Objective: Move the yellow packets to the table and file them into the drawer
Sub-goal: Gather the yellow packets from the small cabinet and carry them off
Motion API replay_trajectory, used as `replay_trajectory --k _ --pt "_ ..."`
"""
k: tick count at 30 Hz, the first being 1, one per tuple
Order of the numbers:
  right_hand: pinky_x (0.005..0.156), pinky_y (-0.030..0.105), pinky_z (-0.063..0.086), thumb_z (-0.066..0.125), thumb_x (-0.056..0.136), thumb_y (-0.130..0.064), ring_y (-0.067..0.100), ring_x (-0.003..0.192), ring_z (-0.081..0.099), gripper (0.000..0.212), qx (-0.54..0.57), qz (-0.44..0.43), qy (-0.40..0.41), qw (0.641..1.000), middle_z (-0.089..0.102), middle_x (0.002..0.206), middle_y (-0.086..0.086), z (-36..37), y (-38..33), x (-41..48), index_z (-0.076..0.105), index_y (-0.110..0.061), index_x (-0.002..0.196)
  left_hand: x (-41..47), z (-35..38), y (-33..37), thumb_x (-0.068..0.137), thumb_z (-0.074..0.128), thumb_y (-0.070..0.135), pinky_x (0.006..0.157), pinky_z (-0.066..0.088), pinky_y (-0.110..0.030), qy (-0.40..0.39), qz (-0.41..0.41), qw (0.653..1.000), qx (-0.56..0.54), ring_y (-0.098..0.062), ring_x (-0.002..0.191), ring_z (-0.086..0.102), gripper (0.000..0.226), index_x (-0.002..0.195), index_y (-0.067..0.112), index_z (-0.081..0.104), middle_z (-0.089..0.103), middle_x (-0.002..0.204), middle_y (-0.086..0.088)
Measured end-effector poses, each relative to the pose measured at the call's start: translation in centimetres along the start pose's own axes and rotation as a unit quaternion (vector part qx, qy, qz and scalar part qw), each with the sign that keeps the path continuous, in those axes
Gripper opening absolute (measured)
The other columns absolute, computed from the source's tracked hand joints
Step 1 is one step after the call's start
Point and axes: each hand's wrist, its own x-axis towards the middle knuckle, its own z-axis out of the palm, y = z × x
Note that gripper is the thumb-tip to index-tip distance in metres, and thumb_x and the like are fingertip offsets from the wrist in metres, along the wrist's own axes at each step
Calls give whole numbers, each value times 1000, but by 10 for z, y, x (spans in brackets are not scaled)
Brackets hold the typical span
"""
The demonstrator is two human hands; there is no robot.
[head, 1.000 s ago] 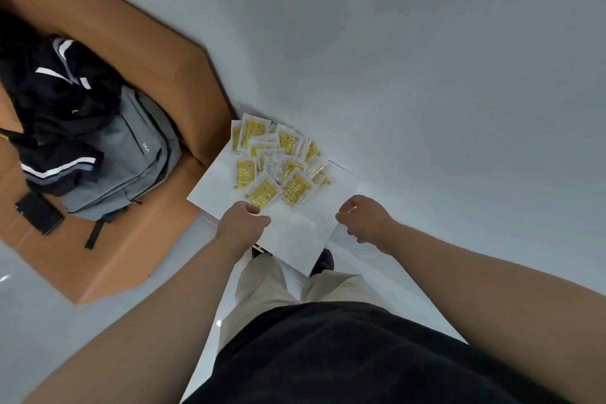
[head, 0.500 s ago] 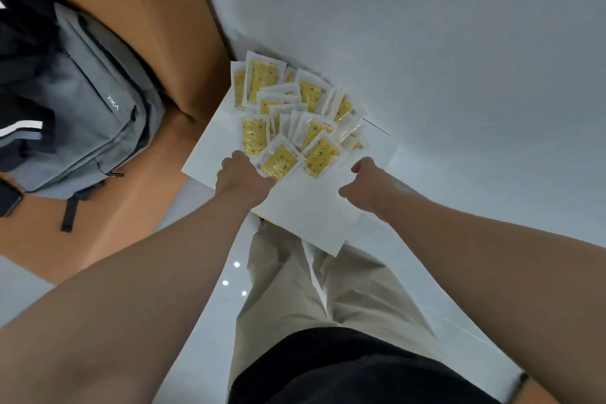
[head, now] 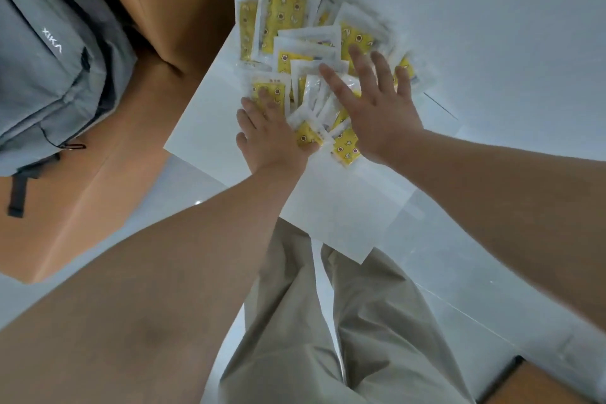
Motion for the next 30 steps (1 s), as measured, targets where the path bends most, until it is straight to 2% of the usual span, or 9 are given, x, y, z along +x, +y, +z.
replay_trajectory --k 3,8,12,15,18,20,24,28,30 --pt "119 66 3 65 80 -2 41 155 -9 124 -47 -59 41 996 -26 166 12 2 -3 13 -27 -41 154 2 0 -14 76 75 63 106 39 -46 49 6 997 -53 -29 140 36 121 160 11 4 36 152 -9" --pt "120 62 6 67 86 -16 39 155 -6 117 -79 -65 16 995 -11 169 11 -1 -6 27 -26 -33 156 15 -7 -36 74 83 51 101 44 -43 -4 -52 979 -199 -29 126 54 94 147 14 36 56 136 -5" --pt "118 59 17 67 84 -19 39 149 16 113 -83 -52 15 995 19 162 9 -2 -11 27 -16 -17 160 15 -20 -38 78 80 49 69 43 -28 -5 -17 975 -220 -22 83 60 41 91 18 57 62 85 4" --pt "111 53 28 71 76 -15 37 136 33 111 -72 -31 20 997 35 149 10 -3 -14 26 -1 -11 160 22 -33 -43 73 83 48 52 41 -25 1 -21 962 -271 -15 61 53 47 66 17 49 53 67 4" --pt "105 50 31 67 72 -5 38 126 40 88 -37 -22 15 999 45 134 12 -3 -16 23 27 -10 150 33 -51 -45 60 82 60 73 60 -36 40 8 940 -339 -19 86 68 61 94 11 71 68 97 -3" --pt "101 50 34 64 68 2 38 116 46 73 -3 -13 19 1000 47 126 12 -4 -17 21 41 -11 136 42 -68 -37 63 83 53 84 60 -32 47 9 914 -403 -12 100 68 65 113 14 69 66 112 5" --pt "89 45 39 60 77 4 34 104 50 57 139 40 7 989 48 123 10 0 -15 14 47 -14 129 71 -93 -9 51 80 58 77 63 -37 14 -26 881 -471 -12 87 73 55 93 23 72 73 105 1" --pt "70 39 39 63 90 -10 35 89 51 41 210 67 -22 975 41 84 4 2 -11 6 45 -20 126 92 -95 15 69 82 50 81 62 -38 -1 -45 885 -464 -11 87 72 44 99 21 69 74 97 7" --pt "67 39 39 62 92 -16 37 86 52 41 237 95 -37 966 43 88 7 2 -12 3 44 -25 128 94 -96 21 63 78 62 80 61 -39 25 -50 899 -434 -12 92 69 54 99 23 67 71 97 11"
